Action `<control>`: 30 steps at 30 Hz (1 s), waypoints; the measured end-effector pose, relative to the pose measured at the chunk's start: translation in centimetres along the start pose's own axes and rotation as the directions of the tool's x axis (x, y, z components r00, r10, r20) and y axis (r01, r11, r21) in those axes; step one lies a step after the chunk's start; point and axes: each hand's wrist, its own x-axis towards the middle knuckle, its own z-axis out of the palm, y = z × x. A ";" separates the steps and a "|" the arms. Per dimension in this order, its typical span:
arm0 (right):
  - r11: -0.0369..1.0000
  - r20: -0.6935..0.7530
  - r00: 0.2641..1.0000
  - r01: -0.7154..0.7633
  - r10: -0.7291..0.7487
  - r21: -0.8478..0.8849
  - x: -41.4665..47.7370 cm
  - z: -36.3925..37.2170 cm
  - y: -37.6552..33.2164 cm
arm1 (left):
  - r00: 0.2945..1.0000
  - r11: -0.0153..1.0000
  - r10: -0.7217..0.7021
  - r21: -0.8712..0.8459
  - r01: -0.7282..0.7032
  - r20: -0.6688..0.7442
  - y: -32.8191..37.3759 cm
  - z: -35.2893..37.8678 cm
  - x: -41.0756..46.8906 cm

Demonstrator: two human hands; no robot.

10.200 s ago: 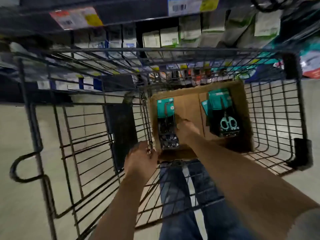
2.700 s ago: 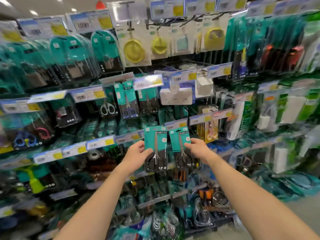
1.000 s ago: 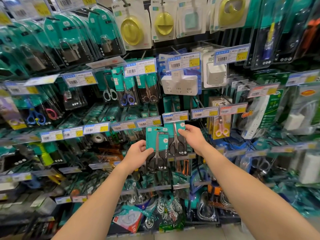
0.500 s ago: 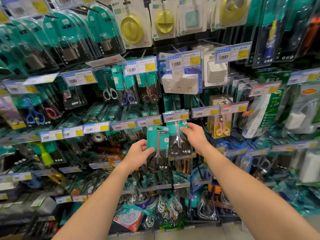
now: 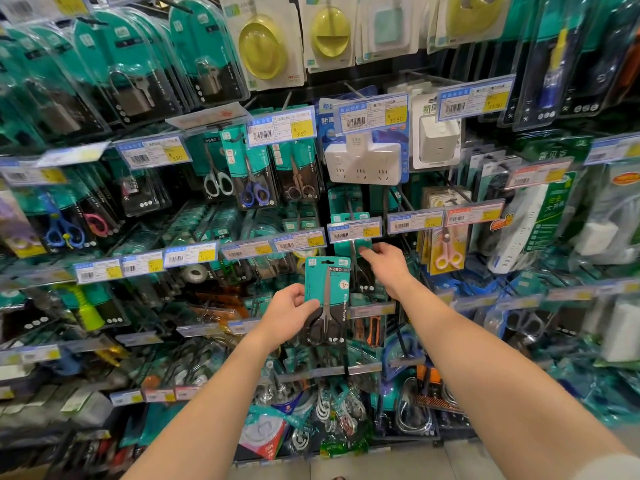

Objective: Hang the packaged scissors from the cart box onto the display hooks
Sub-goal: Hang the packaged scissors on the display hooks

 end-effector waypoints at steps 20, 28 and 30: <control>0.991 -0.017 0.991 -0.131 0.131 0.012 0.0 0.9 1.6 | 0.999 1.000 -0.031 0.004 0.031 -0.010 -0.8 2.0 4.2; 0.978 0.354 0.923 -0.191 0.149 0.088 -4.7 -0.5 2.8 | 0.999 0.995 0.006 -0.101 -0.012 -0.053 0.9 3.1 5.5; 0.985 0.342 0.934 -0.143 0.101 0.100 -4.7 -0.4 3.0 | 0.998 0.995 0.041 -0.085 -0.046 -0.056 1.2 3.5 5.8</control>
